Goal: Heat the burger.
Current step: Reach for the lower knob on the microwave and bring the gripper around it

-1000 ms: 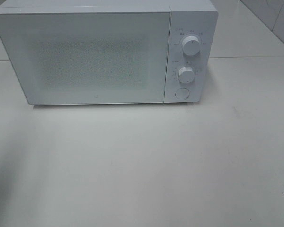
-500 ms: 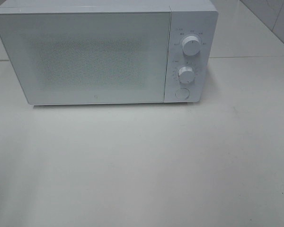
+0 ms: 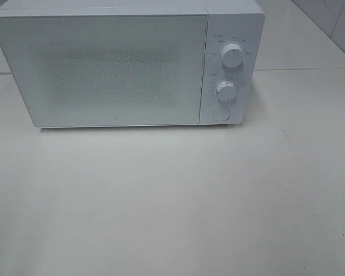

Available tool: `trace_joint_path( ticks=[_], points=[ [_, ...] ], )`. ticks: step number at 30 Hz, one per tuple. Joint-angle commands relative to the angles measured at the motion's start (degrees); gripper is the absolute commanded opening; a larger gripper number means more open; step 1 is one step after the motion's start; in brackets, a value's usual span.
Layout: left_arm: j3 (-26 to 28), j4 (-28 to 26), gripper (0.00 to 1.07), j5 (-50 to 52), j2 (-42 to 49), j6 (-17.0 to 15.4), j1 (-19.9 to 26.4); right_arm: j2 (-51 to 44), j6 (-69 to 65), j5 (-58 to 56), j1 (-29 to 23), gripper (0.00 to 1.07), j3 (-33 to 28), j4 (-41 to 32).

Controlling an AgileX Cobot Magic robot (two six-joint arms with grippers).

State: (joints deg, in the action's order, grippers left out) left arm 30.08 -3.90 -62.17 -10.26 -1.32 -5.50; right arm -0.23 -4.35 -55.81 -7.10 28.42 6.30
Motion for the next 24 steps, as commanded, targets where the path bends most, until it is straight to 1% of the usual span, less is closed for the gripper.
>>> trace_joint_path(
  ticks=[1, 2, 4, 5, 7, 8, 9, 14, 16, 20, 22, 24],
  points=[
    [-0.34, -0.80, 0.98, 0.80, 3.55, -0.11, 0.23, -1.43, 0.80, 0.80, 0.29, 0.73, -0.11, 0.23],
    [-0.34, -0.80, 0.98, 0.80, 3.55, -0.11, 0.23, -1.43, 0.80, 0.80, 0.29, 0.73, -0.11, 0.23],
    [-0.34, -0.86, 0.98, 0.80, 7.45, -0.06, 1.09, -1.43, -0.23, 0.86, 0.29, 0.73, 0.00, -0.11],
    [-0.34, -0.86, 0.98, 0.80, 7.45, -0.06, 1.09, -1.43, -0.23, 0.86, 0.29, 0.73, 0.00, -0.11],
    [-0.34, -0.86, 0.98, 0.80, 10.83, -0.06, 4.76, -1.38, -1.32, 2.29, 0.29, 0.73, 0.97, -0.46],
    [-0.34, -0.86, 0.98, 0.80, 10.83, -0.06, 4.76, -1.38, -1.32, 2.29, 0.29, 0.73, 0.97, -0.46],
    [-0.34, -0.80, 0.98, 0.92, 12.38, -0.11, 7.10, -0.97, -1.66, 4.53, 0.29, 0.72, 1.60, -0.40],
    [-0.40, -1.49, 0.98, 0.86, 12.03, -0.06, 7.05, 1.72, -1.66, 9.05, 0.29, 0.70, 1.38, -0.40],
    [-0.40, -1.49, 0.98, 0.86, 12.03, -0.06, 6.93, 5.90, -1.66, 15.36, 0.29, 0.70, 0.11, -0.34],
    [-0.40, -1.49, 0.98, 0.86, 12.03, -0.06, 6.93, 8.37, -1.66, 18.51, 0.29, 0.70, -0.46, -0.46],
    [-0.40, -1.49, 0.98, 0.86, 12.03, -0.06, 6.93, 13.18, -1.66, 24.41, 0.29, 0.70, -1.09, -0.46],
    [-0.40, -1.49, 0.98, 0.86, 12.03, -0.06, 6.93, 14.27, -1.66, 25.84, 0.29, 0.71, -1.09, -0.40]
  ],
)
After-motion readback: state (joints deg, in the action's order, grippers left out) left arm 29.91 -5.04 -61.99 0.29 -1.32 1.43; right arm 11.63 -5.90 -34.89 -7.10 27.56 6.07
